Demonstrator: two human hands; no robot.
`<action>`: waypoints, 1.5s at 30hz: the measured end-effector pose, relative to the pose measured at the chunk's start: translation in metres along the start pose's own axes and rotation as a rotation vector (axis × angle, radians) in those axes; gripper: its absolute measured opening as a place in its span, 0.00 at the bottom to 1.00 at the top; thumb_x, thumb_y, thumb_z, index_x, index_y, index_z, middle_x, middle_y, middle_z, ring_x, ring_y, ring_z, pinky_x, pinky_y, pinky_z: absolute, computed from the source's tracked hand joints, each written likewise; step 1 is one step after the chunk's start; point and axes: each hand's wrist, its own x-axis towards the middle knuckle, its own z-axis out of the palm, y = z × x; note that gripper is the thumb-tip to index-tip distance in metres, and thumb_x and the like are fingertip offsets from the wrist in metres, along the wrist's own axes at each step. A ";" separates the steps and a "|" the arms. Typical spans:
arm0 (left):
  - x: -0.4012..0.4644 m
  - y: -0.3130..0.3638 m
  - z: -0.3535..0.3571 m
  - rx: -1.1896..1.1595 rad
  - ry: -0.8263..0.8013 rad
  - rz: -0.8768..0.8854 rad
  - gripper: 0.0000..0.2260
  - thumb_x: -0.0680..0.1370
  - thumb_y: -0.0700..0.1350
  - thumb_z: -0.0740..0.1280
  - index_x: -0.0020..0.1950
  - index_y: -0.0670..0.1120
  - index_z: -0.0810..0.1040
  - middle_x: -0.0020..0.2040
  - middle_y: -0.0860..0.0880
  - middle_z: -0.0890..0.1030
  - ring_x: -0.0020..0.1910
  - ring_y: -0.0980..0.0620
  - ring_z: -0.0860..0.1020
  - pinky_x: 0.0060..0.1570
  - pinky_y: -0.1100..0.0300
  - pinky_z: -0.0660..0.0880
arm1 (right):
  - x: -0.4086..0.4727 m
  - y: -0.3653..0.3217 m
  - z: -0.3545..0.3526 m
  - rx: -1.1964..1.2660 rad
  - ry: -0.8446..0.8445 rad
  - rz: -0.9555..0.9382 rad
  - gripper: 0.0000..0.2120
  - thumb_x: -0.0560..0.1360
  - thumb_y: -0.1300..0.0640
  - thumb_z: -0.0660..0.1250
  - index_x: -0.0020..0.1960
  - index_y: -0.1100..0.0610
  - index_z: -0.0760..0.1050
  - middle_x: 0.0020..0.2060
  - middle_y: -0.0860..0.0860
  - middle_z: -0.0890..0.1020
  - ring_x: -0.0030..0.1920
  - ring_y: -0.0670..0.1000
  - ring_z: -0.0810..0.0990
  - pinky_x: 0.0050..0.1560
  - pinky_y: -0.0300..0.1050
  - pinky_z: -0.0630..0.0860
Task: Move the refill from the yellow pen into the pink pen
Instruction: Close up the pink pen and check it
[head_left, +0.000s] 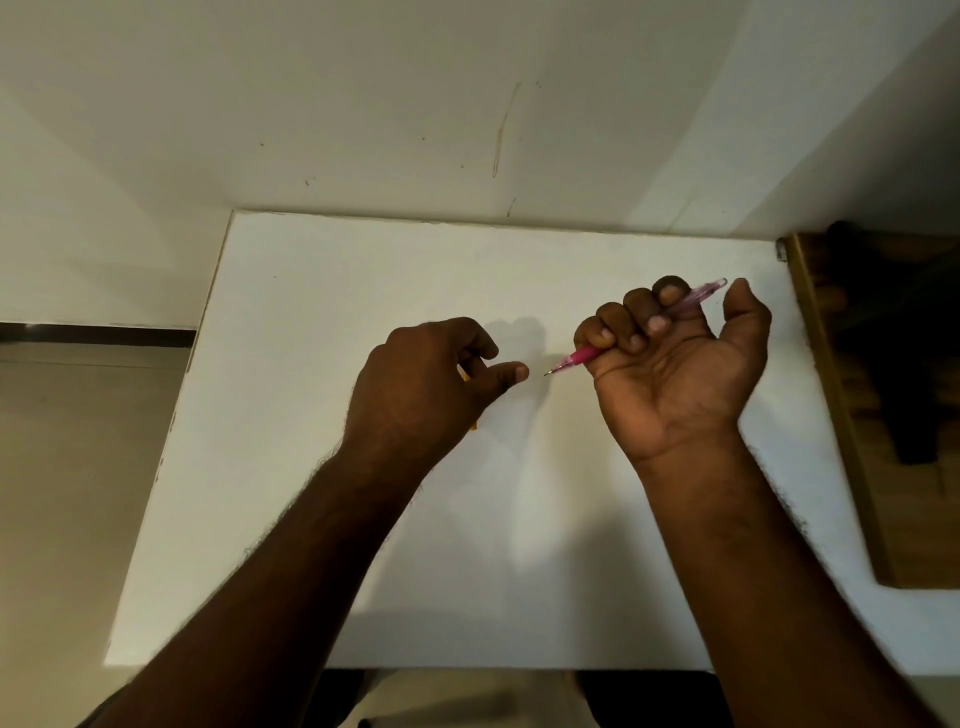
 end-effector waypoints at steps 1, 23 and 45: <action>0.001 -0.002 -0.001 0.017 -0.001 -0.010 0.13 0.72 0.64 0.73 0.48 0.56 0.82 0.37 0.61 0.81 0.37 0.60 0.80 0.35 0.64 0.69 | 0.000 0.000 -0.001 0.006 -0.002 0.001 0.24 0.78 0.41 0.51 0.36 0.57 0.72 0.28 0.50 0.68 0.29 0.50 0.62 0.36 0.44 0.65; 0.005 -0.016 0.000 0.056 -0.100 -0.087 0.09 0.75 0.43 0.74 0.50 0.56 0.83 0.34 0.63 0.80 0.35 0.77 0.74 0.34 0.69 0.65 | 0.005 0.002 0.001 -0.129 0.139 0.056 0.14 0.79 0.62 0.59 0.58 0.64 0.80 0.39 0.54 0.76 0.35 0.50 0.76 0.39 0.45 0.78; 0.006 -0.010 0.000 0.076 -0.140 -0.103 0.11 0.72 0.50 0.78 0.54 0.56 0.85 0.42 0.56 0.84 0.44 0.54 0.81 0.46 0.58 0.78 | -0.004 0.046 -0.012 -2.162 0.129 -0.370 0.11 0.78 0.49 0.71 0.50 0.56 0.84 0.43 0.53 0.87 0.42 0.53 0.84 0.48 0.42 0.75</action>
